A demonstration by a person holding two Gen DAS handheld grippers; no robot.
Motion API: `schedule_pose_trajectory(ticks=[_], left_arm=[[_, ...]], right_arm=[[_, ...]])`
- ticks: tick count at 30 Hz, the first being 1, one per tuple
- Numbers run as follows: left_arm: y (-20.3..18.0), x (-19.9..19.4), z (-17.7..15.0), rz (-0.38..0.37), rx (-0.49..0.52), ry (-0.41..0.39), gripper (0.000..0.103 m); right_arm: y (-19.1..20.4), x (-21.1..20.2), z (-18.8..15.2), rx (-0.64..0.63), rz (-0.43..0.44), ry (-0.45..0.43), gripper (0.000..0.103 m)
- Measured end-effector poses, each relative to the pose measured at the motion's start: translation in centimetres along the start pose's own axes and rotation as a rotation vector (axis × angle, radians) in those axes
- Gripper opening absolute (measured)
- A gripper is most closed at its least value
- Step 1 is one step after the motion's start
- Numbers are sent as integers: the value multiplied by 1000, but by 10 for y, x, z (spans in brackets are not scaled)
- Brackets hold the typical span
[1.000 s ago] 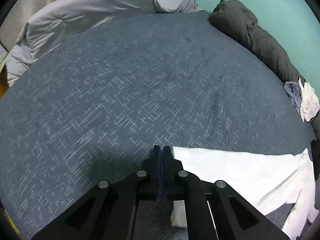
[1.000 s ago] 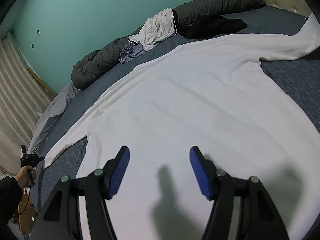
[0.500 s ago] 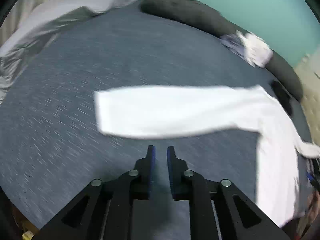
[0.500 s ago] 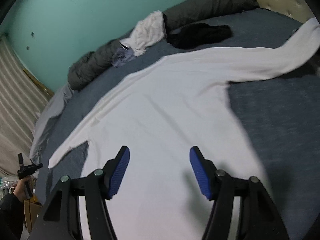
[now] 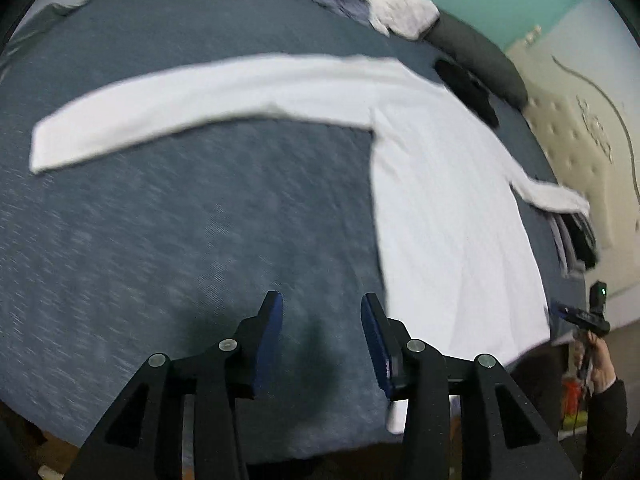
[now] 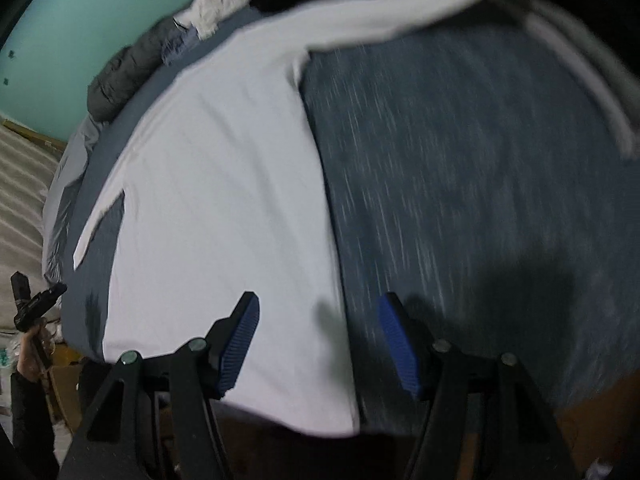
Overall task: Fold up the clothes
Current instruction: 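Grasp the shirt side edge with both grippers near the hem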
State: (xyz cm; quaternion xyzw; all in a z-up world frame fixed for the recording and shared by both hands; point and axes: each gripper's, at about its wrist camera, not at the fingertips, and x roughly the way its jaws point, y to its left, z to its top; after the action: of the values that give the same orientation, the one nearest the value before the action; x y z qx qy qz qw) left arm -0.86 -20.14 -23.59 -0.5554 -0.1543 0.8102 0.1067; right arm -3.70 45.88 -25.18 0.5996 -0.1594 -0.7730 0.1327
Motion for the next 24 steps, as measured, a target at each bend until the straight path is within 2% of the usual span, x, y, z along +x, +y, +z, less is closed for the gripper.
schedule_pose_trajectory(ticks=[5, 10, 17, 20, 22, 23, 24], left_arm=[[-33, 29, -26, -28, 56, 104, 45], [-55, 58, -50, -40, 87, 194, 45], [-61, 82, -73, -53, 87, 269, 45], [-59, 87, -80, -57, 76, 286, 44], [-59, 89, -85, -81, 78, 291, 44], [-60, 90, -86, -87, 82, 293, 39], [-61, 91, -88, -93, 87, 295, 23]], right_arm=[[-4, 10, -19, -1, 3, 19, 63], [1, 9, -23, -15, 18, 25, 63], [5, 6, -36, -45, 67, 46, 61], [6, 7, -40, -56, 78, 55, 45], [6, 7, -38, -59, 86, 58, 28], [6, 8, -38, -63, 87, 58, 24], [6, 8, -41, -68, 88, 55, 13]])
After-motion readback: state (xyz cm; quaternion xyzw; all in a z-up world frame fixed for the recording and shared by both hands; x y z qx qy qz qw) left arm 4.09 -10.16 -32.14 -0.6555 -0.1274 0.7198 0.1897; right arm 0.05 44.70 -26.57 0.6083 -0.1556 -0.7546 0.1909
